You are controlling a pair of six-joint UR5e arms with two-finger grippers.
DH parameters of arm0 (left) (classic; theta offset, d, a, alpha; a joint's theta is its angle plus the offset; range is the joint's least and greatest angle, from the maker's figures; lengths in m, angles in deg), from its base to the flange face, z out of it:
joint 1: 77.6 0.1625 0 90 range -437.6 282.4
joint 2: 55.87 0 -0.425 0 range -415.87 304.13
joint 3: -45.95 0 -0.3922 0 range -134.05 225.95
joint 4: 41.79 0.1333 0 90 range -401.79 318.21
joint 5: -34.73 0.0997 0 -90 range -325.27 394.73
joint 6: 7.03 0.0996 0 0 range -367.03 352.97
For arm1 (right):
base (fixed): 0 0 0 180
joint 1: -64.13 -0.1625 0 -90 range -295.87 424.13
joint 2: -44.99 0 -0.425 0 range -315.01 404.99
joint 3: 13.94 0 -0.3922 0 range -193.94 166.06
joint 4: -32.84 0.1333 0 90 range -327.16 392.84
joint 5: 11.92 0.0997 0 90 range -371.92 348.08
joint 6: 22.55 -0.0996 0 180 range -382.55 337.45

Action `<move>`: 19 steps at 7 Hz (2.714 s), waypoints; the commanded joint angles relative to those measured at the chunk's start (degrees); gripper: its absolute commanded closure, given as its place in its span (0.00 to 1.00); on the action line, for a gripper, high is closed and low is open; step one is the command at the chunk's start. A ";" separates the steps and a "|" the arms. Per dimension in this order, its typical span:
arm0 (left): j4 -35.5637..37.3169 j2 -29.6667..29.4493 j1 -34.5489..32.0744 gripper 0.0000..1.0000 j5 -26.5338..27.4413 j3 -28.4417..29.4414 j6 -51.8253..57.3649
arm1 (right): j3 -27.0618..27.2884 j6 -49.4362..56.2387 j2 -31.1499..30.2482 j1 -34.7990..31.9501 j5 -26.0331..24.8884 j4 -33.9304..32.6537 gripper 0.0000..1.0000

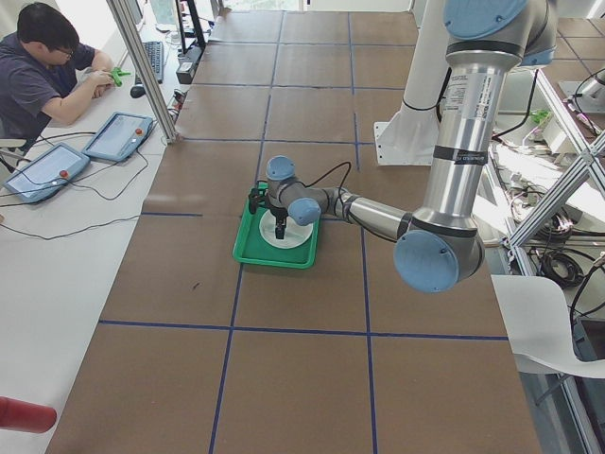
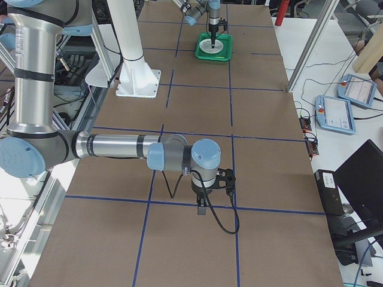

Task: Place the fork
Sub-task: 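Close the left gripper on the fork handle and lift it, then carry the fork off the plate and lower it onto the tray beside the plate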

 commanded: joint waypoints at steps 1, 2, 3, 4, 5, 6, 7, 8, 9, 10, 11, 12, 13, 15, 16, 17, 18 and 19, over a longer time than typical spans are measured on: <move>-0.03 -0.03 0.03 0.36 0.04 -0.06 -0.10 | 0.00 0.00 0.00 0.00 0.00 0.00 0.00; -0.03 -0.03 0.03 0.40 0.04 -0.15 -0.19 | 0.00 -0.09 0.00 0.00 0.00 0.00 0.00; -0.03 -0.03 0.03 0.47 0.04 -0.15 -0.19 | 0.00 0.00 0.00 0.00 0.00 0.00 0.00; -0.03 -0.03 0.03 0.55 0.04 -0.15 -0.11 | 0.00 0.00 0.00 0.00 0.00 0.00 0.00; -0.03 -0.03 0.03 0.58 0.04 -0.06 -0.10 | 0.00 0.00 0.00 0.00 0.00 0.00 0.00; 0.06 -0.03 0.12 0.58 -0.05 -0.06 -0.10 | 0.00 0.00 0.00 0.00 0.00 0.00 0.00; -0.02 0.06 0.12 0.58 -0.05 -0.15 -0.10 | 0.00 0.00 0.00 0.00 0.00 0.00 0.00; -0.03 0.06 0.12 0.66 -0.05 -0.24 -0.10 | 0.00 0.00 0.00 0.00 0.00 0.00 0.00; -0.03 0.24 0.03 0.84 -0.05 -0.41 0.24 | 0.00 0.00 0.00 0.00 0.00 0.00 0.00; -0.03 0.50 0.03 1.00 -0.05 -0.68 0.42 | 0.00 0.00 0.00 0.00 0.00 0.00 0.00; -0.03 0.68 -0.15 1.00 -0.14 -1.11 0.68 | 0.00 0.00 0.00 0.00 0.00 0.00 0.00; 0.15 1.03 -0.41 1.00 -0.49 -2.95 0.77 | -0.09 0.00 0.00 0.00 0.00 0.00 0.00; 0.85 1.29 -1.19 1.00 -0.67 -5.84 0.86 | 0.00 0.00 0.00 0.00 0.00 0.00 0.00; 0.68 4.72 -2.95 1.00 -0.58 -7.54 4.08 | 0.00 0.00 0.00 0.00 0.00 0.00 0.00; 0.24 4.72 -4.96 1.00 -0.49 -5.71 7.33 | 0.00 0.00 0.00 0.00 0.00 0.00 0.00; -0.02 4.72 -6.72 1.00 -0.49 -3.43 10.24 | 0.00 0.00 0.00 0.00 0.00 0.00 0.00; -0.03 4.72 -7.61 1.00 -0.49 -1.84 12.18 | 0.00 0.00 0.00 0.00 0.00 0.00 0.00; -0.11 4.81 -7.70 1.00 -0.49 -1.39 12.29 | 0.00 0.00 0.00 0.00 0.00 0.00 0.00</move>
